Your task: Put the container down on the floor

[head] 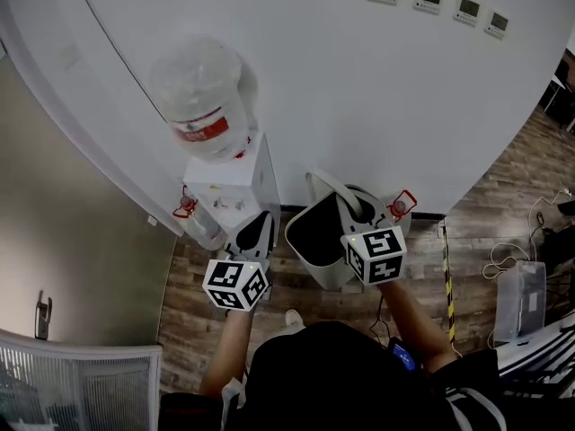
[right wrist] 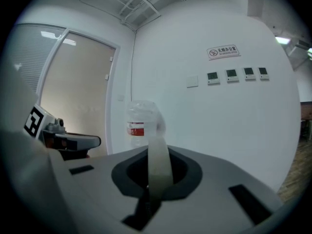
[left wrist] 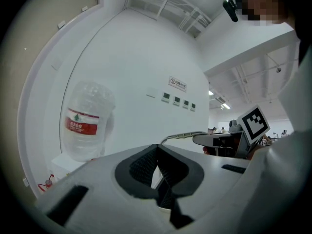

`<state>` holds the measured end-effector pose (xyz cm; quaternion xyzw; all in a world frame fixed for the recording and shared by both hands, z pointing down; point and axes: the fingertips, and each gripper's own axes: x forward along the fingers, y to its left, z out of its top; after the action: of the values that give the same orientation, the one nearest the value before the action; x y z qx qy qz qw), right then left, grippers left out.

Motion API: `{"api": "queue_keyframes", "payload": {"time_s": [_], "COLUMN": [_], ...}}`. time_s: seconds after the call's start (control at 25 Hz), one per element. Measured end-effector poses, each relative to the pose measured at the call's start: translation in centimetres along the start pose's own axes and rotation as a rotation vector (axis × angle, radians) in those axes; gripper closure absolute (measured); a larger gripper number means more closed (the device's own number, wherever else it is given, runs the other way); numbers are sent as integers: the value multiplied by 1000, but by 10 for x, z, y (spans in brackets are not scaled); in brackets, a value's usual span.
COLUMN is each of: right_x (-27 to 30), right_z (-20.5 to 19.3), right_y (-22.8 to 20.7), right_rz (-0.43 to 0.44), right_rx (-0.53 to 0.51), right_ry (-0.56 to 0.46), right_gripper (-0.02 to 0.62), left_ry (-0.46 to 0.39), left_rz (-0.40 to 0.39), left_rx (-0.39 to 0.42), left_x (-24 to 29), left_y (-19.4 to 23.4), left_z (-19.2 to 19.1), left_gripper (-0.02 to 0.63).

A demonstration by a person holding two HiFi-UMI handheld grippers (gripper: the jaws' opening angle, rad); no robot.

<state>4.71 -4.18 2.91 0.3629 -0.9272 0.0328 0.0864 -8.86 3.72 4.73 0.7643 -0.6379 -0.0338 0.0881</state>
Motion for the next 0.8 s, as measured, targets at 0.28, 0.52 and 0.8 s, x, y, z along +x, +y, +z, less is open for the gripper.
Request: {"api": "queue_keyframes", "payload": {"time_s": [0.28, 0.52, 0.8], "right_x": [33, 54, 72], "right_z": [0, -2, -17], "right_y": [9, 15, 23], "right_rz": [-42, -84, -114], "right_rx": [2, 24, 27], "right_ry": [23, 33, 77], "right_gripper": [565, 565, 565], "left_ry": [13, 36, 75], "left_rz": [-54, -95, -108], "left_rx": [-19, -9, -48], "left_x": [18, 24, 27], "left_y": [32, 57, 81], "left_z": [2, 2, -13], "left_gripper": [591, 591, 591]}}
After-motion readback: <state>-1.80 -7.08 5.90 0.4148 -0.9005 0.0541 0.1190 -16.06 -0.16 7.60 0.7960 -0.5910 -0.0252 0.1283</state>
